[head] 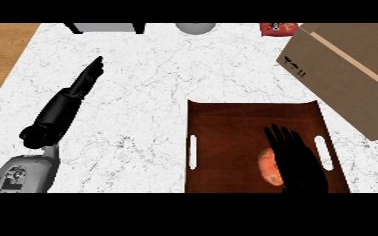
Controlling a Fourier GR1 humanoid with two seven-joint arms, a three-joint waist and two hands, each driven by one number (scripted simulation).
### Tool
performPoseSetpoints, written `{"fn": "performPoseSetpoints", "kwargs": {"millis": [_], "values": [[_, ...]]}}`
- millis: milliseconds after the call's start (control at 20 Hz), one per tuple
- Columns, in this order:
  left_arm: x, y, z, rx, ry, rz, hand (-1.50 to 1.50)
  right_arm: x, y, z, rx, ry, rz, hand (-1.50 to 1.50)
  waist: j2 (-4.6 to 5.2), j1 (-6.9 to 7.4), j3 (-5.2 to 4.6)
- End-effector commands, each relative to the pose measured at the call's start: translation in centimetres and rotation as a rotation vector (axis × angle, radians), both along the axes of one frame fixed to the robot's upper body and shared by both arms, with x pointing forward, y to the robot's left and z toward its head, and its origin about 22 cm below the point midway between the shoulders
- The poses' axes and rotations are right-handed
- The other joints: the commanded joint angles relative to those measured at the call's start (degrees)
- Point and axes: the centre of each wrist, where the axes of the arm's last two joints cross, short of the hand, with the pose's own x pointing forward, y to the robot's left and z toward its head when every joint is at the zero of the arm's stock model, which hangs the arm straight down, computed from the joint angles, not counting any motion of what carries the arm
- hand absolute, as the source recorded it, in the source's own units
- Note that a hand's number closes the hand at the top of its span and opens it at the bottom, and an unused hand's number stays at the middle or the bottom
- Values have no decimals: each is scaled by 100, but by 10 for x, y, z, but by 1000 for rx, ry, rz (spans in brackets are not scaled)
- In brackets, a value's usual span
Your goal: Pick the squash from the tray and place it in the cardboard box
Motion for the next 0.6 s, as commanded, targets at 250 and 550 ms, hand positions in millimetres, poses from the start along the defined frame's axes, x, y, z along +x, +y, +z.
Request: {"fn": "performPoseSetpoints", "kwargs": {"millis": [250, 550], "values": [[13, -7, 8, 3, -4, -7, 0, 0, -11, -22, 17, 14, 122, 150, 3, -3, 1], [6, -3, 5, 3, -1, 0, 0, 19, 1, -24, 2, -135, 191, 150, 2, 16, 1]]}}
